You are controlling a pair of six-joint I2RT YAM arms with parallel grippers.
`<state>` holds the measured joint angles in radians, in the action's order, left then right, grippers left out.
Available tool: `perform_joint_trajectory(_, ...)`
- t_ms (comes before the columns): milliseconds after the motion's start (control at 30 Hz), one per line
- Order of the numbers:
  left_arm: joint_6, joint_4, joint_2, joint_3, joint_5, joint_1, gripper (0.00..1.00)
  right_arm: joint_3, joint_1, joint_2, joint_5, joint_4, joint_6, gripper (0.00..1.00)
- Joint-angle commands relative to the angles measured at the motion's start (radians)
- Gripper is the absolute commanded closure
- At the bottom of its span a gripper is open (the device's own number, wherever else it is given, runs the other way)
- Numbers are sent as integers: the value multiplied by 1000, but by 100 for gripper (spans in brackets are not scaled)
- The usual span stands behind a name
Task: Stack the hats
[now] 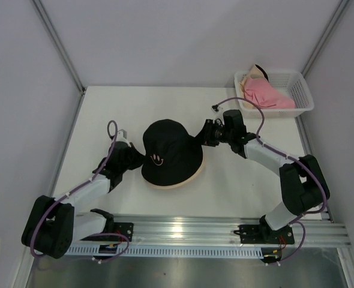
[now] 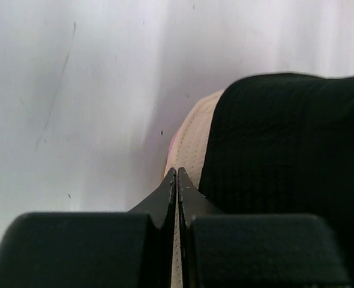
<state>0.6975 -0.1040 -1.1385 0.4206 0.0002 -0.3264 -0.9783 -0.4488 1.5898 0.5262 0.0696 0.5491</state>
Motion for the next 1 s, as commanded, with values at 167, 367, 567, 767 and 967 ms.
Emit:
perform_joint_trajectory(167,-127,-82,-11,84,-143,-10,99,18,-5,-83,-44,18,26,77)
perform_joint_trajectory(367,-27,297,169,208,-169,65,33,81,-31,-178,-135,-19,98,78)
perform_joint_trajectory(567,132,483,469,152,-71,133,23,239,-145,-367,-373,-43,212,79)
perform_joint_trajectory(767,355,388,577,-5,142,133,30,332,-223,-513,-526,-67,278,82)
perform_joint_trajectory(967,412,331,580,-77,159,132,35,366,-258,-560,-591,-67,296,82)
